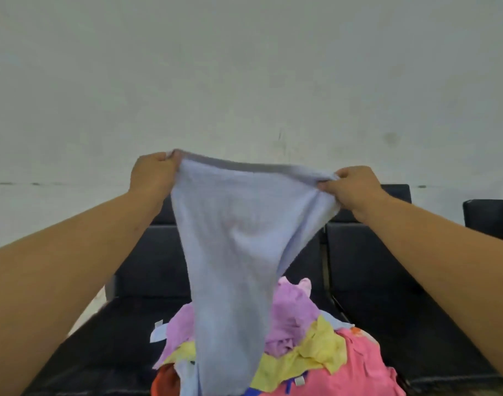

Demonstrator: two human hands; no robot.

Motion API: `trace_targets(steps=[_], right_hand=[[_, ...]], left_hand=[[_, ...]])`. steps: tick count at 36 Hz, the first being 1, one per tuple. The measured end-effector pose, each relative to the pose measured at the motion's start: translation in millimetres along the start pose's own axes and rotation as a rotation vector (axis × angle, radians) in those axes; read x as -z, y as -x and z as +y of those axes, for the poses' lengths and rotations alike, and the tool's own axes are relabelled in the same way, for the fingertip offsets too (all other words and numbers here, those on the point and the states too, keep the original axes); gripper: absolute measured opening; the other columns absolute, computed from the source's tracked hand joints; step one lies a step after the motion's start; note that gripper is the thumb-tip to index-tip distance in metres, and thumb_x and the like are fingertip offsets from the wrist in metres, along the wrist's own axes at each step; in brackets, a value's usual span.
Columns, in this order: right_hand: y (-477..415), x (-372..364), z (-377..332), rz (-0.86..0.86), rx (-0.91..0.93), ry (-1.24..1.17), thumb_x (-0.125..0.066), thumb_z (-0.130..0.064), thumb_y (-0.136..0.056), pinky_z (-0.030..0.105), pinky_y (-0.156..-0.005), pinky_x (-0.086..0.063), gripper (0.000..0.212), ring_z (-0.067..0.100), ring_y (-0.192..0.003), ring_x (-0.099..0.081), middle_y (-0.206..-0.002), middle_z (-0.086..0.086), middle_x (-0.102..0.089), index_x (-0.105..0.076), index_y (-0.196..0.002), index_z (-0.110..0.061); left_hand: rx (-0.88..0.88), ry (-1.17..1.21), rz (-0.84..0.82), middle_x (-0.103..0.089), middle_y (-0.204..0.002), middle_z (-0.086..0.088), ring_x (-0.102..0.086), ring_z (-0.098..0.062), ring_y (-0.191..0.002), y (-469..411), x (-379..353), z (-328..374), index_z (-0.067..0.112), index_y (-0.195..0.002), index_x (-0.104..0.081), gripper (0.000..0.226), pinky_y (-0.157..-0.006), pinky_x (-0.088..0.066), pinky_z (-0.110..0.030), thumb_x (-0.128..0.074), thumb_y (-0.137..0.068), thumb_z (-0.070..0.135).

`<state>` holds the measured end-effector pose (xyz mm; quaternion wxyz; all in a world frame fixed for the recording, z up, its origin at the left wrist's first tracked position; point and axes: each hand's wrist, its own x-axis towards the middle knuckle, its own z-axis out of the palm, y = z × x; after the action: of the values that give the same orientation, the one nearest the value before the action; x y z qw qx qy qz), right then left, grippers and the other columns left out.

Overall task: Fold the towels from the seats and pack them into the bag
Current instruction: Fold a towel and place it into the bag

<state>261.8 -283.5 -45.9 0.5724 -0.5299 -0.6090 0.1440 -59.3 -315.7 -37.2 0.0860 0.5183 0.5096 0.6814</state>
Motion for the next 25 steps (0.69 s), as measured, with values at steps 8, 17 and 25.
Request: trace_targets(steps=[8,17,25], right_hand=[[11,13,7,-0.256,-0.227,-0.615,-0.077,-0.011,-0.081,0.039,-0.096,-0.056,0.044,0.026,-0.104,-0.071,-0.119,0.016,-0.071,-0.064,-0.119,0.004],[29,-4,51,-0.156,-0.36,-0.502,-0.068,-0.007,-0.093,0.039,-0.081,-0.061,0.017,0.025,-0.097,-0.071,-0.108,0.012,-0.073,-0.067,-0.109,-0.003],[48,-55,69,-0.15,-0.519,-0.331,-0.065,0.0,-0.093,0.038,-0.068,-0.06,0.023,0.029,-0.092,-0.069,-0.11,0.019,-0.068,-0.06,-0.115,0.003]], left_hand=[[0.135,0.178,-0.038,-0.059,-0.084,0.011,-0.058,-0.016,-0.097,8,9,-17,0.024,-0.092,-0.065,0.013,-0.09,-0.046,-0.028,-0.06,-0.098,0.034],[0.322,-0.384,-0.048,-0.055,-0.084,-0.012,-0.049,-0.022,-0.068,12,3,-66,0.001,-0.107,-0.056,0.016,-0.052,-0.034,-0.028,-0.05,-0.101,0.015],[0.398,-0.48,-0.125,-0.065,-0.1,-0.019,-0.064,-0.036,-0.091,43,-26,-102,-0.005,-0.109,-0.064,0.026,-0.078,-0.055,-0.038,-0.056,-0.092,0.013]])
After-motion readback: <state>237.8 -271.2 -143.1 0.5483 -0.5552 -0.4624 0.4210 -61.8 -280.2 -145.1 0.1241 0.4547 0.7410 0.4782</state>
